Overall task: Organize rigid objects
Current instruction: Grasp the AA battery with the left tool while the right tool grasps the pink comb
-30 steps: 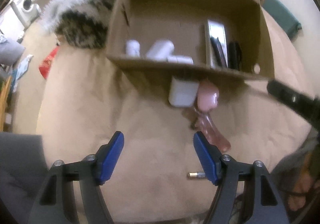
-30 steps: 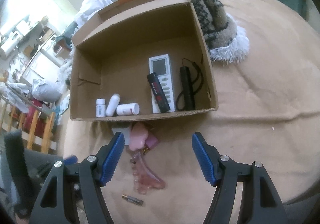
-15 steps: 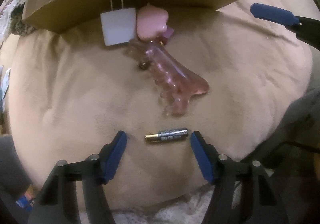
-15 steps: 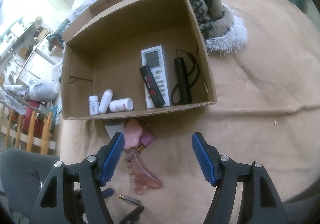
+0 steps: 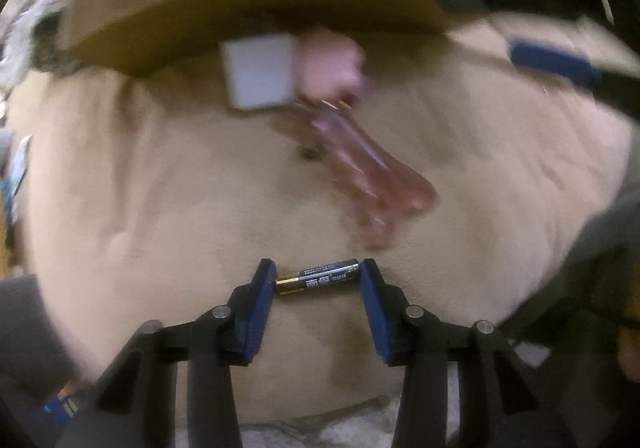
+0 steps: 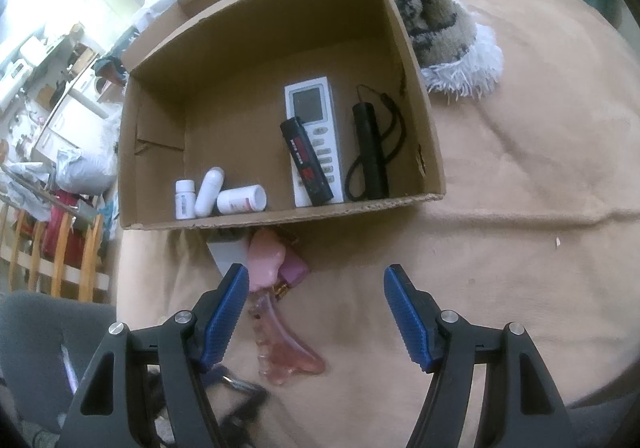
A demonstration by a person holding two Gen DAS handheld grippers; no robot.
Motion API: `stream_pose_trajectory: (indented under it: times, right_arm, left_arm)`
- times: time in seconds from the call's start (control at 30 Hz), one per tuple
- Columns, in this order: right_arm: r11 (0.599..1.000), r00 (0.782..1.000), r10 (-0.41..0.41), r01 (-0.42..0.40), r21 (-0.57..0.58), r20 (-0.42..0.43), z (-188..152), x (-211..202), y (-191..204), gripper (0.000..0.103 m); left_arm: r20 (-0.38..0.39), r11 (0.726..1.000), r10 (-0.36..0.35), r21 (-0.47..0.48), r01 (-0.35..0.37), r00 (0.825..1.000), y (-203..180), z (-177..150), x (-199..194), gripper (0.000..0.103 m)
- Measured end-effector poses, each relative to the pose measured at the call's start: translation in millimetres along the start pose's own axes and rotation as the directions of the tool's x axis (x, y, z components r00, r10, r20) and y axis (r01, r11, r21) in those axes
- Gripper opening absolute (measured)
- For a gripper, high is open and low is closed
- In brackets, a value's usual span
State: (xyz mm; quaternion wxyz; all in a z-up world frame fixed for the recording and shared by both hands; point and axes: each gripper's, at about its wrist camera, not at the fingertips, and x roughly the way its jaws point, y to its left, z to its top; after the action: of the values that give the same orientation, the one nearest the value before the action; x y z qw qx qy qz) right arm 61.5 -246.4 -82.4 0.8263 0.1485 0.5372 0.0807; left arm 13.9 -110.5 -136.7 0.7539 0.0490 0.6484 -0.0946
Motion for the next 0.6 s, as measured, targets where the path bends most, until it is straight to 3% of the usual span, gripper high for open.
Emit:
stream_pose_trajectory:
  times: [0.17,0.33,0.5,0.6]
  right_arm:
    - [1.0,0.999,0.007,-0.008,-0.001,-0.044,-3.3,8.6,0.8,0.074]
    - [1.0,0.994,0.016,-0.018,-0.02,-0.111,-8.7,23.6,6.0,0.074]
    - [0.996,0.98,0.008,-0.026,-0.084,-0.199,-20.1,42.0,18.3,0.074]
    - [0.987,0.97,-0.021,-0.019,-0.162,-0.241,-28.2,54.2,33.8,0.074]
  left_arm:
    - [0.082,0.99,0.064,-0.133,-0.052,0.995,37.0,14.6,-20.8,0.04]
    - [0.153,0.959,0.131,-0.271,-0.086,0.98,77.7,25.8,-42.0,0.04]
    - [0.131,0.926,0.129,-0.371,-0.072,0.983,102.6,33.3,-36.7,0.039]
    - [0.135,0.925,0.118,-0.376,-0.06,0.984,104.7,34.1,-37.8,0.04]
